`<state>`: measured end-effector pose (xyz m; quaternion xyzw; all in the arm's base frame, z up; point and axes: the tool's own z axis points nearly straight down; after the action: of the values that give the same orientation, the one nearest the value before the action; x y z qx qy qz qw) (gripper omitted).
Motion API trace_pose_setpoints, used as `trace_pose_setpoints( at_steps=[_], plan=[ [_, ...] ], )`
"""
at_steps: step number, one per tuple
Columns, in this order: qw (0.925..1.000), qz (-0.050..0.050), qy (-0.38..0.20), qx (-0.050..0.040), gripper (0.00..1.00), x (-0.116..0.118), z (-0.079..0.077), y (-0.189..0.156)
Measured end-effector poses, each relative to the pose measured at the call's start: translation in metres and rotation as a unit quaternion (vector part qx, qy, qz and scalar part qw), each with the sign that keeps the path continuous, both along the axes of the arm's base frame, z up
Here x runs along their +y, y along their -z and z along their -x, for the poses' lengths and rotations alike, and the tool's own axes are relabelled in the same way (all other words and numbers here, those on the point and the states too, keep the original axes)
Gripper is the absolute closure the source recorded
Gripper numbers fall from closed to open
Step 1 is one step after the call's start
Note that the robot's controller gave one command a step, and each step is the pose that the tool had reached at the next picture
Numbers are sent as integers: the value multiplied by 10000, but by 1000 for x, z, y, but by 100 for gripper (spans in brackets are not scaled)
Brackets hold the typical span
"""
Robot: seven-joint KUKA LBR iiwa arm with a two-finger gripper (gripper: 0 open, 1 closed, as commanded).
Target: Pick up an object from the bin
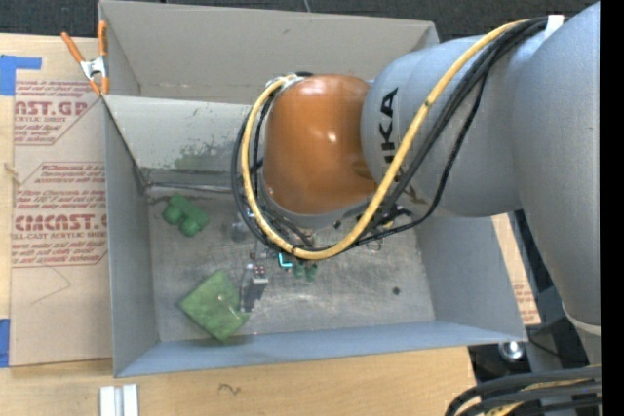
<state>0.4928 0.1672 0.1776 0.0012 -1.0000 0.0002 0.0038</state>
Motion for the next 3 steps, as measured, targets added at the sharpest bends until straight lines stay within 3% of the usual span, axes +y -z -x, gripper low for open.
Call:
trace_pose_setpoints(
  at_steps=[1,2,3],
  plan=[
    [9992,-15,-399,-30,0,27,-5,104],
    [9970,-19,-755,-138,0,-71,-3,102],
    [9969,-23,-782,-36,100,-67,2,104]
  ],
)
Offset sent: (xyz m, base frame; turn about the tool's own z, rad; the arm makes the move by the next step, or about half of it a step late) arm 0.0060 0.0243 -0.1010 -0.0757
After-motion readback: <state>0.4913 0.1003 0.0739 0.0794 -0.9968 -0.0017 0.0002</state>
